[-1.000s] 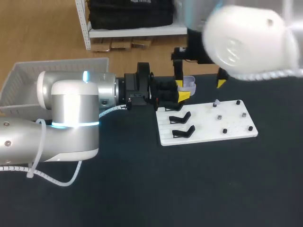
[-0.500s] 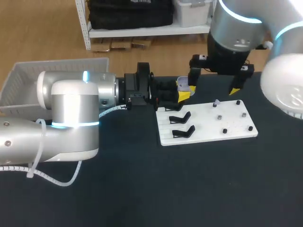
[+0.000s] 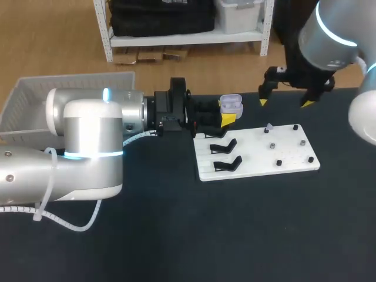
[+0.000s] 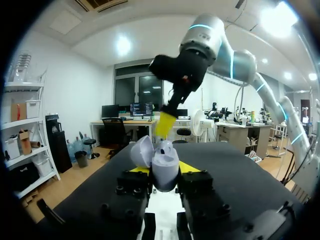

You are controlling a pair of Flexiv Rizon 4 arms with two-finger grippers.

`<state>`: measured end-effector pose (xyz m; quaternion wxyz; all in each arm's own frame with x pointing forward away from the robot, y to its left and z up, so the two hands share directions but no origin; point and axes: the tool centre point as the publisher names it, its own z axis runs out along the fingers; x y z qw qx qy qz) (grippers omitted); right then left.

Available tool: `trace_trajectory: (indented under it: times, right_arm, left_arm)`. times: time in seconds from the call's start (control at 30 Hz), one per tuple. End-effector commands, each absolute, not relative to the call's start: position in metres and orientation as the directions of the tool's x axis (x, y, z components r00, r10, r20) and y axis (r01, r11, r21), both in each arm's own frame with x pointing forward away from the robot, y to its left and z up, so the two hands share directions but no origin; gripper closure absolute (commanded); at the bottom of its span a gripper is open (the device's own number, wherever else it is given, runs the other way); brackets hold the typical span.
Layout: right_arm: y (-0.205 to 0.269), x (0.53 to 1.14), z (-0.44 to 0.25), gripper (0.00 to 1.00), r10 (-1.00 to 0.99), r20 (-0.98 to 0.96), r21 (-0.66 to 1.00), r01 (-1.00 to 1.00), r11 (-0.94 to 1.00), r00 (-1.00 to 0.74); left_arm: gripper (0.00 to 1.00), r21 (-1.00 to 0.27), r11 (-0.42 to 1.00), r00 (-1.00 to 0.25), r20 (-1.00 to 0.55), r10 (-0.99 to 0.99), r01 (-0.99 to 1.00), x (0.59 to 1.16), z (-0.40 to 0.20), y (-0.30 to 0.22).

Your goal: Pick up each earbud case from the left stands, insert the matching earbuds, close the lid, and place the case in the box.

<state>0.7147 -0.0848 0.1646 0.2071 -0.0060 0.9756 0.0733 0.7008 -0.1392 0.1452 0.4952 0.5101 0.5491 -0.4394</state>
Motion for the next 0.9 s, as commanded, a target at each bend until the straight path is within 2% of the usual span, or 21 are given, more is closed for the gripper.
trace_trajectory:
  times: [0.03, 0.33, 0.63, 0.67, 0.7, 0.73, 0.77, 0.8, 0.83, 0.9]
  right_arm:
    - [-0.071, 0.752, 0.130, 0.00, 0.028, -0.359, 0.130, -0.020, 0.991, -0.933]
    - [-0.073, 0.773, 0.090, 0.00, 0.120, -0.334, 0.210, 0.051, 0.976, -0.935]
    - [-0.075, 0.772, 0.066, 0.00, 0.090, -0.353, 0.221, 0.011, 0.975, -0.931]
    - [-0.077, 0.772, 0.063, 0.11, 0.093, -0.346, 0.217, 0.017, 0.976, -0.934]
    - [-0.078, 0.772, 0.061, 0.18, 0.100, -0.341, 0.218, 0.024, 0.976, -0.935]
    - [-0.079, 0.772, 0.060, 0.18, 0.104, -0.338, 0.219, 0.030, 0.975, -0.935]
    - [-0.081, 0.772, 0.059, 0.25, 0.117, -0.331, 0.219, 0.045, 0.975, -0.936]
    - [-0.083, 0.772, 0.058, 0.38, 0.125, -0.326, 0.220, 0.053, 0.974, -0.937]
    - [-0.085, 0.773, 0.057, 0.45, 0.133, -0.321, 0.221, 0.062, 0.973, -0.938]
    - [-0.087, 0.773, 0.056, 0.49, 0.138, -0.314, 0.224, 0.068, 0.972, -0.939]
  left_arm:
    - [1.00, 0.029, 0.101, 0.017, -0.993, 0.117, 0.994, 0.700, 0.143, -0.140]
    - [1.00, 0.029, 0.101, 0.017, -0.993, 0.117, 0.994, 0.700, 0.143, -0.140]
    - [1.00, 0.029, 0.101, 0.017, -0.993, 0.117, 0.994, 0.700, 0.143, -0.140]
    - [1.00, 0.029, 0.101, 0.017, -0.993, 0.117, 0.994, 0.700, 0.143, -0.140]
    - [1.00, 0.029, 0.101, 0.017, -0.993, 0.117, 0.994, 0.700, 0.143, -0.140]
    - [1.00, 0.029, 0.101, 0.017, -0.993, 0.117, 0.994, 0.700, 0.143, -0.140]
    - [1.00, 0.029, 0.101, 0.017, -0.993, 0.117, 0.994, 0.700, 0.143, -0.140]
    - [1.00, 0.029, 0.101, 0.017, -0.993, 0.117, 0.994, 0.700, 0.143, -0.140]
    - [1.00, 0.029, 0.101, 0.017, -0.993, 0.117, 0.994, 0.700, 0.143, -0.140]
    - [1.00, 0.029, 0.101, 0.017, -0.993, 0.117, 0.994, 0.700, 0.143, -0.140]
